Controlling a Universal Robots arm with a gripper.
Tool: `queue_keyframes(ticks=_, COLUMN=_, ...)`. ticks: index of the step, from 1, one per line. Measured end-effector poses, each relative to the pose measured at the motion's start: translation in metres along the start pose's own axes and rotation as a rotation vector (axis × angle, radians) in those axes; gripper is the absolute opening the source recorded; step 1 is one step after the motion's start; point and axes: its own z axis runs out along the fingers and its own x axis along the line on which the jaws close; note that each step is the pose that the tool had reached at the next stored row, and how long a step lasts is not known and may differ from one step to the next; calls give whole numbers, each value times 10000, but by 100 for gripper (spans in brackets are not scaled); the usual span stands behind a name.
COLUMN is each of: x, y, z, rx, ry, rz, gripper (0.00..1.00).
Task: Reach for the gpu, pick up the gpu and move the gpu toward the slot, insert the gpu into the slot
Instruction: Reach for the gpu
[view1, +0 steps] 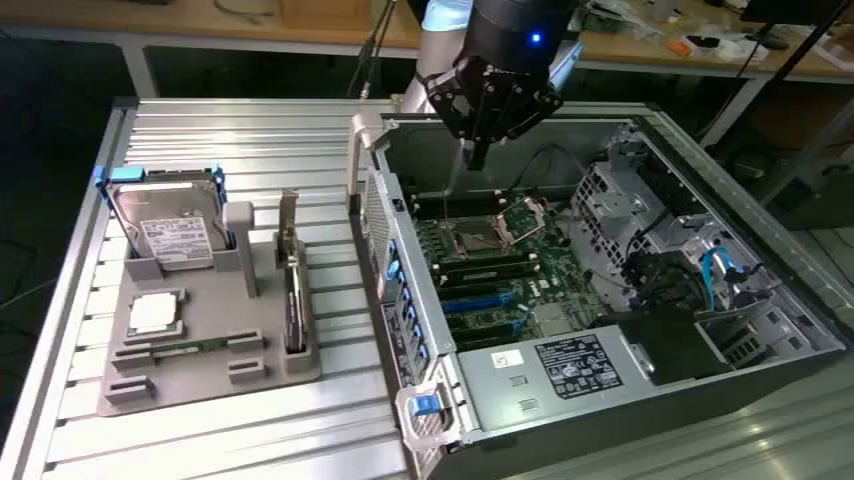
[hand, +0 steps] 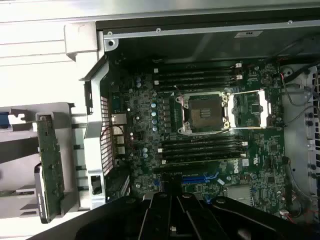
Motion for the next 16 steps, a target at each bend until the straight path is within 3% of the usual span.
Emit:
queue_keyframes(ticks=3, x=22, y=-2, z=-1, rx=0, ry=0, rz=2, gripper=11)
queue_keyframes(ticks=16, x=384, y=-26, z=-10, rx=-47, ry=4, rz=1, gripper=11)
